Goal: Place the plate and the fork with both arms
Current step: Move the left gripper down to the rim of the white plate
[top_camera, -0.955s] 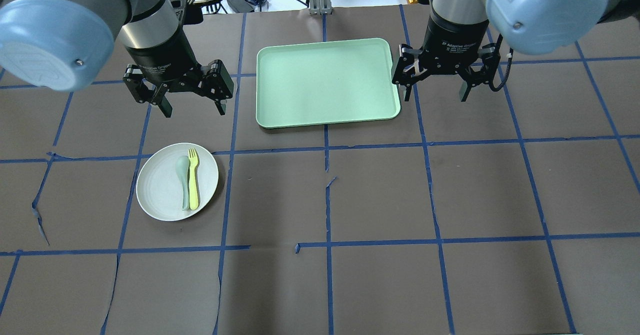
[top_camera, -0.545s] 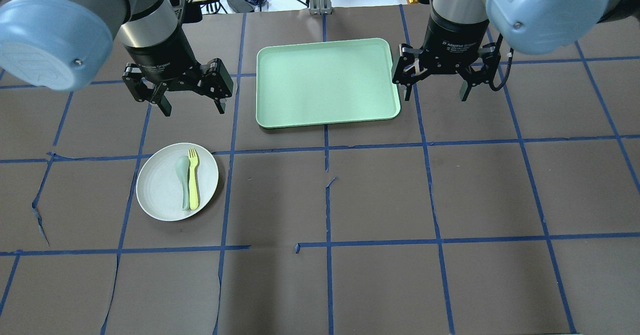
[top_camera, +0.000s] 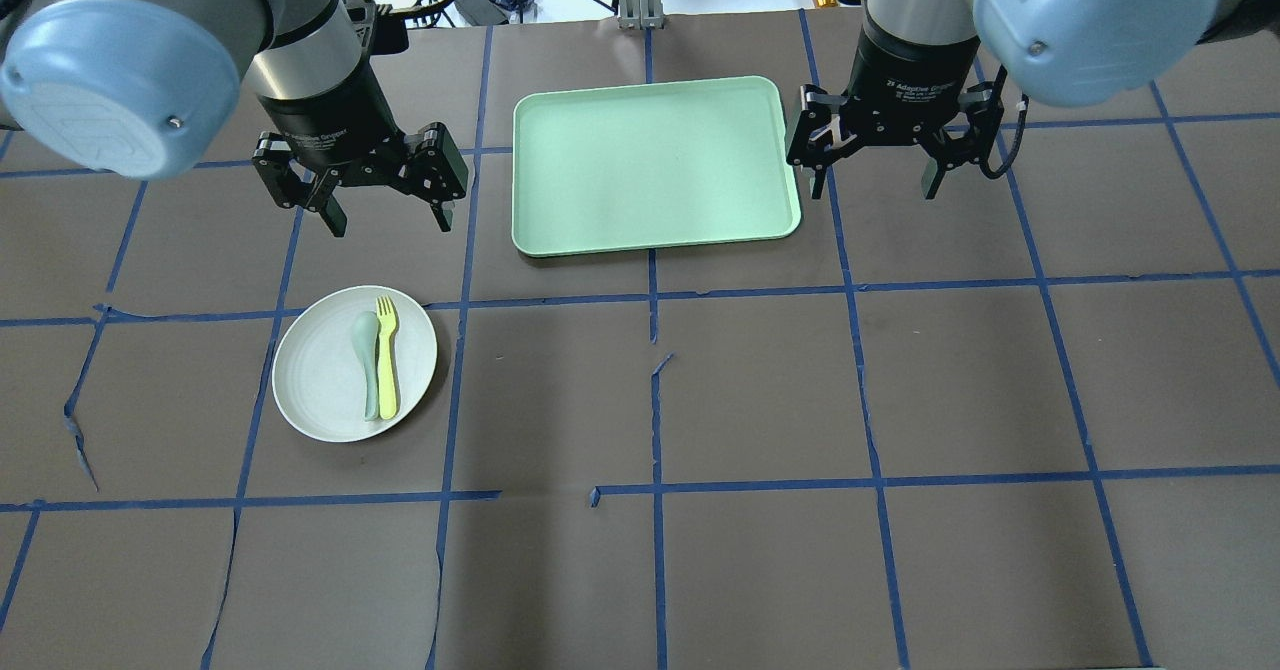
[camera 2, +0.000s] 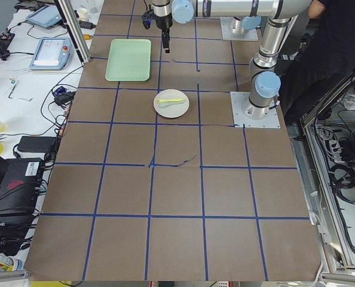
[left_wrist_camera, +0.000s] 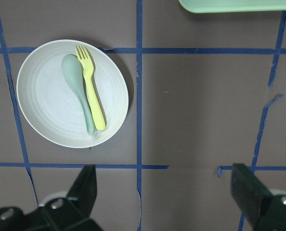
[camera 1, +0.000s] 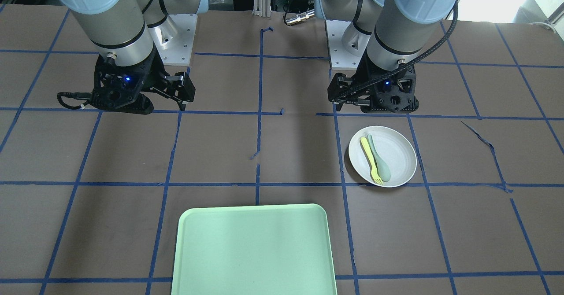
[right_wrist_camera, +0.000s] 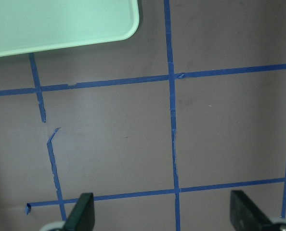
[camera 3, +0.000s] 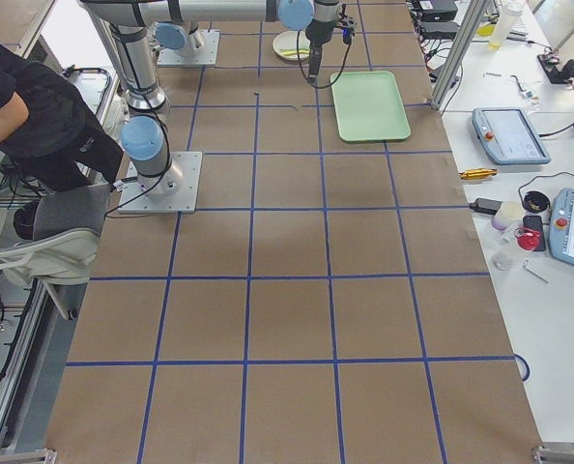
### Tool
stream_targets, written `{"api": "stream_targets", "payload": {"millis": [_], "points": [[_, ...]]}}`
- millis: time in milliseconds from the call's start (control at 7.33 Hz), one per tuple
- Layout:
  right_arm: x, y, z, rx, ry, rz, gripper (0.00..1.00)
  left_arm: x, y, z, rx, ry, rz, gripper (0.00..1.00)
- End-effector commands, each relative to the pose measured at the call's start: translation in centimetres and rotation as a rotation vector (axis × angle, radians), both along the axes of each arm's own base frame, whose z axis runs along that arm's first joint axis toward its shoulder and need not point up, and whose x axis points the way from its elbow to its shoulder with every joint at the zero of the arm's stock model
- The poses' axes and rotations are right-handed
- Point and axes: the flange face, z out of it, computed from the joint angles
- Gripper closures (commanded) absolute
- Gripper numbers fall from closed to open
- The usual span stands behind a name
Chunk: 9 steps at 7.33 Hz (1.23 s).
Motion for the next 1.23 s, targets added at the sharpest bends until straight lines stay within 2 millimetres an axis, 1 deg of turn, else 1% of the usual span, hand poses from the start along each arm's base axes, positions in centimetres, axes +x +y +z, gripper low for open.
{"api": "stream_targets", "payload": {"millis": [0,136,273,409,545,682,818,955,1091], "points": [[0.0,0.0,-0.2,0.003,-0.001,0.005,0.0,6.5,-0.8,-1.9,0.03,0.014,0.008,0.0],[0.0,-0.1,-0.3,0.0,-0.003,0.008,0.0,12.6,-1.3,-4.6,0.053,0.029,0.11,0.0],[0.0,-0.1,-0.3,-0.002,-0.001,0.009,0.0,17.2,-1.4,-6.9,-0.005,0.023,0.182,0.0],[0.0,-0.1,-0.4,0.0,-0.003,0.008,0.0,20.4,-0.8,-9.9,-0.031,0.023,0.185,0.0],[0.0,-0.2,-0.5,0.003,-0.004,0.008,0.0,22.6,-0.3,-12.8,-0.049,0.08,0.157,0.0],[0.1,-0.5,-1.2,0.016,-0.001,0.006,0.0,24.6,0.4,-15.8,-0.029,0.166,0.118,0.0],[0.1,-0.6,-1.7,0.03,0.002,0.009,0.0,26.2,0.9,-18.3,0.011,0.196,0.113,0.02],[0.1,-0.7,-1.8,0.03,0.0,0.008,0.0,26.2,1.5,-21.0,0.055,0.218,0.113,0.1],[0.1,-0.7,-1.9,0.032,-0.001,0.006,0.0,26.1,1.8,-23.2,0.076,0.225,0.097,0.11]]}}
